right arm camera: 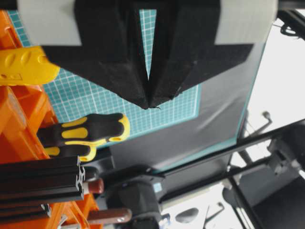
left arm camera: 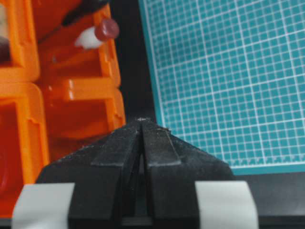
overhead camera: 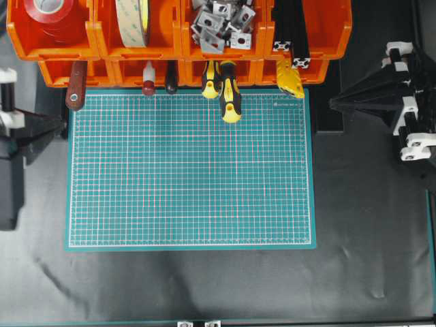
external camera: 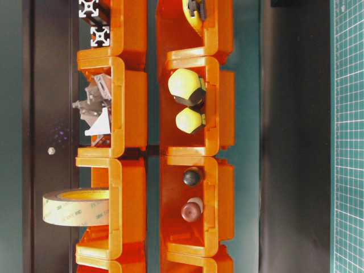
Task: Pick scraper from container rack with left arm.
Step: 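Move the left gripper toward the brown scraper handle in the rack, then close the left gripper on the brown wooden scraper handle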
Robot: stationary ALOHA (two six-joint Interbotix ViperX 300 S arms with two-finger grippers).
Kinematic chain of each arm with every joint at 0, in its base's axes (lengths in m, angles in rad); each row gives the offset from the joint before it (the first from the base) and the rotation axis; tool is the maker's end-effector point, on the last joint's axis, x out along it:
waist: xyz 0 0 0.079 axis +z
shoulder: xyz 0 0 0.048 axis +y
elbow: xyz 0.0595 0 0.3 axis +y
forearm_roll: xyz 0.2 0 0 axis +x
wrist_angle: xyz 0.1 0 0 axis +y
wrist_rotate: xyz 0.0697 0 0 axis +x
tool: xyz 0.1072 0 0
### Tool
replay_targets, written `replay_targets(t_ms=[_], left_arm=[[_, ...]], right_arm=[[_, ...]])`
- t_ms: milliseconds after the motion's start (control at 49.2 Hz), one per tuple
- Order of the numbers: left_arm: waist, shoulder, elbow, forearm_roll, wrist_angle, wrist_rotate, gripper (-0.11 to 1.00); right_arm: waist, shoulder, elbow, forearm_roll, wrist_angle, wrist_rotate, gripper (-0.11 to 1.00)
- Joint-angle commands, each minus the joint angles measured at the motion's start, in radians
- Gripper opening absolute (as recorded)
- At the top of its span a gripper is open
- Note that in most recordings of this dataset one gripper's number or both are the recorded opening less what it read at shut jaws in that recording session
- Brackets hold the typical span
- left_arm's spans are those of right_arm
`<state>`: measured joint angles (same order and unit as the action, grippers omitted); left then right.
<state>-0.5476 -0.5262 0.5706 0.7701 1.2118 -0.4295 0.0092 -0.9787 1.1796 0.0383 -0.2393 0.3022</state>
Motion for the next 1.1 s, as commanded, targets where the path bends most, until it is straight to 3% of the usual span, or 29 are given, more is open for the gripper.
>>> replay_targets(t_ms=[0, 122, 264, 468, 732, 813, 996, 1077], left_arm=[[-0.009, 0.035, 0.000, 0.061, 0.041, -0.046, 0.00], [-0.028, 0.107, -0.003, 0.127, 0.098, -0.057, 0.00], [-0.041, 0.149, 0.015, 0.164, 0.133, -0.100, 0.00], [-0.043, 0.121, 0.043, 0.169, 0.129, -0.179, 0.00], [-0.043, 0.100, 0.069, 0.169, 0.072, -0.178, 0.02], [-0.032, 0.098, 0.080, 0.169, 0.066, -0.189, 0.15], [0.002, 0.097, 0.129, 0.167, 0.038, -0.204, 0.69], [0.023, 0.089, 0.149, 0.167, 0.017, -0.218, 0.86]], right_arm=[[-0.003, 0.003, -0.035, 0.003, 0.005, 0.000, -0.01], [-0.005, 0.003, -0.035, 0.003, 0.006, 0.000, -0.01], [-0.005, 0.003, -0.037, 0.003, 0.006, 0.000, -0.01], [-0.006, 0.003, -0.035, 0.002, 0.015, 0.000, -0.01], [-0.006, 0.003, -0.035, 0.002, 0.017, 0.000, -0.01], [-0.006, 0.003, -0.034, 0.003, 0.017, 0.000, -0.01], [-0.006, 0.003, -0.034, 0.002, 0.017, 0.000, -0.01], [-0.006, 0.003, -0.034, 0.003, 0.015, 0.000, -0.01]])
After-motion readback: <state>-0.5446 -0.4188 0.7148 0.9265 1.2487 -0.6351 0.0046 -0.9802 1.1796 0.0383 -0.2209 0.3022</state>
